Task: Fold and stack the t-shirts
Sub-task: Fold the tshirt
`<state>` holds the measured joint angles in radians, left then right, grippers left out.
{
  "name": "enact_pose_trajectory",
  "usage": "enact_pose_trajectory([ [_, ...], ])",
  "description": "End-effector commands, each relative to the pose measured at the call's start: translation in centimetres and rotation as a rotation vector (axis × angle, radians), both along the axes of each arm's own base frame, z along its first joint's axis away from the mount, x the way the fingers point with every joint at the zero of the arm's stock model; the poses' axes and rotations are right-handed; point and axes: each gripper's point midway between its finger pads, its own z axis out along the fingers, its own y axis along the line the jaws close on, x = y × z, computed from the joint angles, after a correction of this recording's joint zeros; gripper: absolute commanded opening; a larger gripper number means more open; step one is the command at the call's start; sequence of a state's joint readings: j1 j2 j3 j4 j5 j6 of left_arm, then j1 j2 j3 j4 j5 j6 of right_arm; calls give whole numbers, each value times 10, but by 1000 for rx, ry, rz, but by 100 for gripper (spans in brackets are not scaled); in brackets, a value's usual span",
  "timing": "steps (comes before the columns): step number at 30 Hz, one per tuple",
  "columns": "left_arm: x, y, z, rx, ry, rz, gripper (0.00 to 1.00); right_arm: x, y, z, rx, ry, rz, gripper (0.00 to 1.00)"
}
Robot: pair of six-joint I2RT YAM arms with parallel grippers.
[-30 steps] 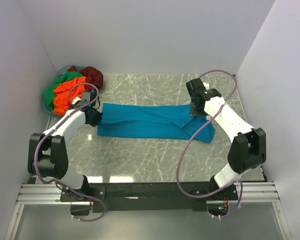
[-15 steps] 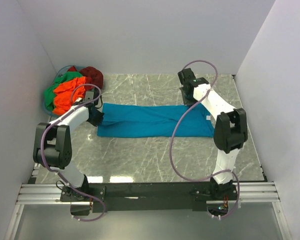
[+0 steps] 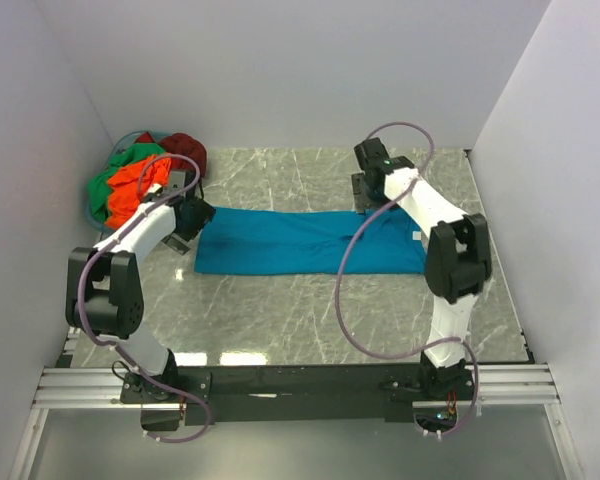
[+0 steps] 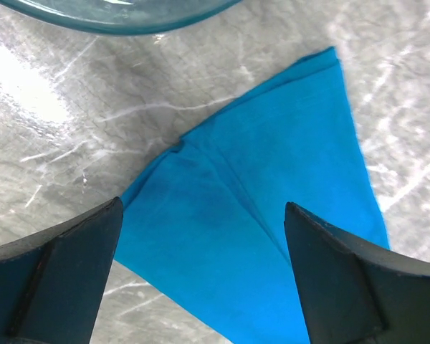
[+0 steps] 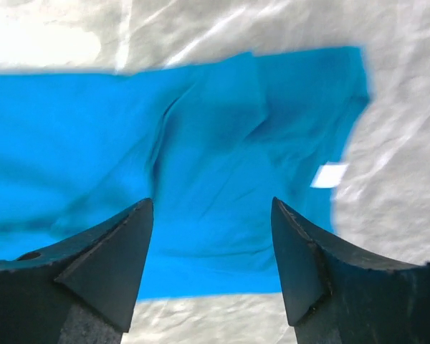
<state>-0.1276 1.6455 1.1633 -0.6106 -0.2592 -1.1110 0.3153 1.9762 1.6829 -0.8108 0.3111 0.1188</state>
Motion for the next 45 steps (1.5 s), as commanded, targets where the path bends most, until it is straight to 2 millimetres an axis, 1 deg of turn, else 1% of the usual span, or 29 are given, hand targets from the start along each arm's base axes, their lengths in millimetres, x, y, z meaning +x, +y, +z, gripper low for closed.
enact_pose_trajectory([
  [1,7,-4,33,-22,-88,-29,99,-12,27,25,239,-105,-16,74],
  [2,6,-13,34,-53,-92,-75,99,-17,37,22,303,-95,-2,75],
  [3,7,-17,36,-68,-107,-99,100,-31,52,13,384,-47,43,77],
  [4,5,-20,36,-79,-105,-115,99,-34,58,11,416,-41,53,77],
  [10,-16,-16,43,-53,-116,-144,99,-48,63,-20,452,34,10,80],
  [11,-18,-17,46,-56,-135,-161,100,-48,64,-27,455,48,4,80],
  [12,-27,-22,48,-76,-152,-186,99,-50,66,-32,459,61,8,80],
  [14,-30,-26,62,-92,-226,-218,100,-47,70,-40,473,74,21,80],
  [15,-39,-26,54,-94,-214,-216,100,-43,72,-39,475,64,24,80],
  [17,-47,-17,59,-73,-240,-171,99,-34,71,-42,428,46,23,80],
  [18,-52,-13,55,-60,-230,-149,100,-25,75,-37,424,25,35,80],
  [20,-57,-8,56,-39,-229,-138,99,-21,79,-46,417,61,31,80],
  [22,-60,-6,59,-30,-225,-143,100,-10,88,-42,446,55,46,80],
  [23,-61,-5,58,-20,-213,-145,99,-7,92,-50,449,69,43,80],
  [25,-62,-5,61,-17,-195,-152,99,4,107,-41,477,47,72,80],
  [26,-62,-10,60,-35,-179,-174,99,7,111,-46,484,55,73,80],
  [27,-60,-14,65,-46,-184,-196,99,16,122,-34,507,31,98,80],
  [29,-59,-19,65,-62,-176,-223,99,22,137,-32,562,36,124,80],
  [31,-57,-23,68,-79,-184,-233,99,33,150,-17,610,11,152,80],
  [33,-57,-26,69,-88,-196,-238,99,38,154,-6,631,-13,152,80],
  [35,-51,-30,73,-107,-236,-246,100,39,149,7,621,-49,131,80],
  [37,-45,-42,78,-159,-274,-276,100,33,141,8,605,-64,103,80],
  [38,-35,-50,83,-173,-324,-299,100,28,138,29,638,-103,84,80],
  [39,-31,-63,85,-186,-357,-362,100,10,132,15,649,-64,67,80],
  [40,-27,-73,87,-179,-383,-429,99,8,130,21,675,-98,64,83],
  [41,-16,-87,91,-169,-425,-475,100,-15,118,21,687,-97,31,84],
  [43,-5,-96,91,-114,-445,-553,99,-31,104,22,681,-134,-7,86],
  [44,10,-107,96,-107,-475,-621,100,-53,90,17,676,-129,-38,87],
  [45,15,-111,94,-98,-469,-660,100,-62,81,14,663,-135,-60,88],
])
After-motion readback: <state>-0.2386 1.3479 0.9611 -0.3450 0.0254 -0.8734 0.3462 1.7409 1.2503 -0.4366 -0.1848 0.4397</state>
